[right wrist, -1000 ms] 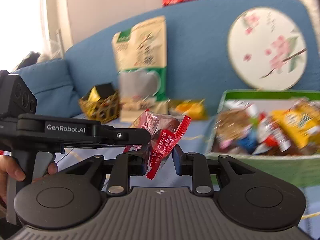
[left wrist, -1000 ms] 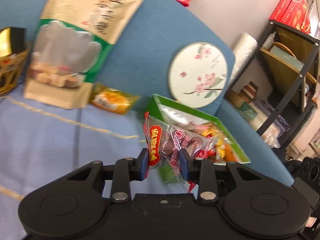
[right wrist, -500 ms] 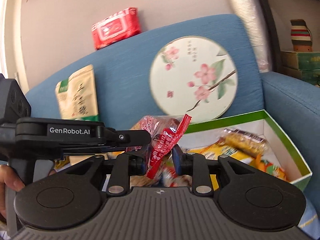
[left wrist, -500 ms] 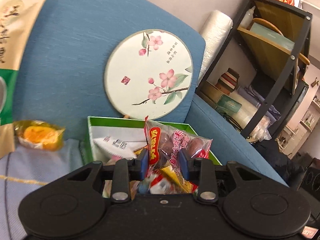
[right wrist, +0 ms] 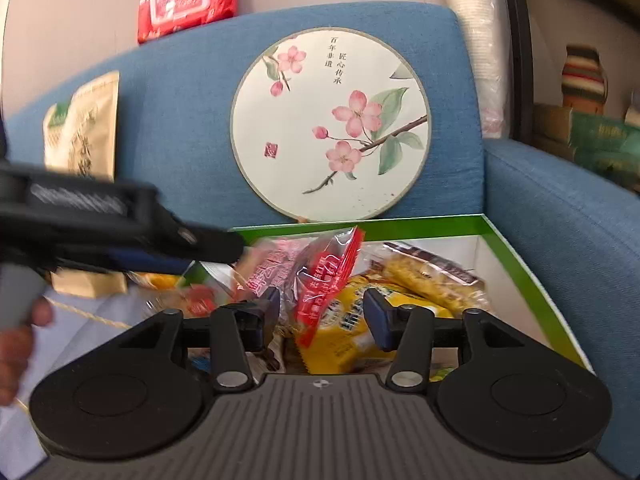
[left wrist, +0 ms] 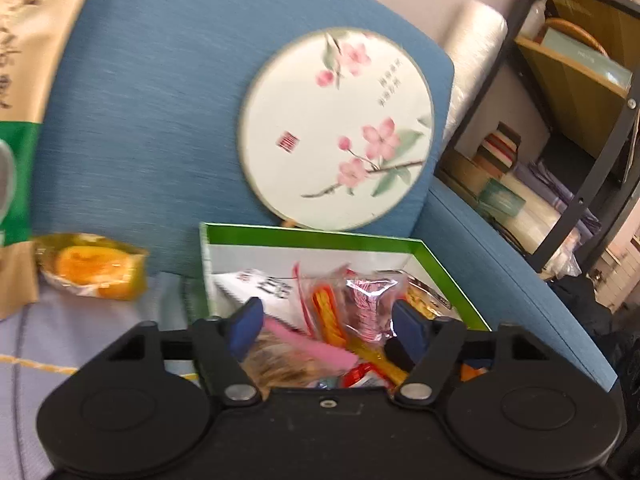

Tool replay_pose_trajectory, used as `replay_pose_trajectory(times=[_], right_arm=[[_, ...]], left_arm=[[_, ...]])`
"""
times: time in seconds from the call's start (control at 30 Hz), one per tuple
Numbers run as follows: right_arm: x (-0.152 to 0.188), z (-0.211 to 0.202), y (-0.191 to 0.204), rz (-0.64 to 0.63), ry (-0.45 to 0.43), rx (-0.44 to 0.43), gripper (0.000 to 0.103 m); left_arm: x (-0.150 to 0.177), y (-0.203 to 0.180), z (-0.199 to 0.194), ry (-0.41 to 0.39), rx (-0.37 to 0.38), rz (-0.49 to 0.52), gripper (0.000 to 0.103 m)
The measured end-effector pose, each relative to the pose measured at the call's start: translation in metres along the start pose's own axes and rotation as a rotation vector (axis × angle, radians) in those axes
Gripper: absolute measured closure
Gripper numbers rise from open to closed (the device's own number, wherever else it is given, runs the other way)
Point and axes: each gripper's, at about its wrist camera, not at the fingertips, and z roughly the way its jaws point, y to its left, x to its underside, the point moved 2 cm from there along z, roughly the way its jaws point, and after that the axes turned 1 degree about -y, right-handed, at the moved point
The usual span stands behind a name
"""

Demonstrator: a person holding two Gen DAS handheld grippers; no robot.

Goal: Organize snacks
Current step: 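Move the left tool to the yellow mango packet and grasp it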

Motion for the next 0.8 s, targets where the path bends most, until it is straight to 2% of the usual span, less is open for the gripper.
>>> replay_pose_trajectory(times=[0.07,0.17,0.3,0.4,0.47,0.57,0.8], right_arm=[[-0.003,-0.008,0.003,-0.004,-0.034,-0.001,0.024],[-0.002,-0.018,0.007,0.014,-0.05,-0.005,0.022],[0.003,-0.028,0.019,0.047,-0.028,-0.044,0.021],[0.003,-0.035,0.031,0.08,-0.018,-0.113,0.018],[0.003,-0.037,0.039,0.063,-0.026,-0.113,0.011],[0.004,-0.038,0.044,0.037,-0.027,-0.108,0.01],[0.004,-0.034,0.035,0.101,-0.016,-0.111,0.008]], left_arm=[[0.002,0.008,-0.013,-0.002,-0.013,0.012,0.0],[0.008,0.027,-0.033,-0.005,-0.071,0.01,0.0],[0.018,0.062,-0.054,-0.008,-0.166,-0.053,0.0],[0.015,0.084,-0.058,-0.011,-0.231,-0.111,0.0],[0.009,0.092,-0.056,-0.026,-0.268,-0.12,0.0],[-0.004,0.101,-0.046,-0.043,-0.305,-0.151,0.0],[-0.03,0.127,-0.001,-0.068,-0.377,-0.322,0.0]])
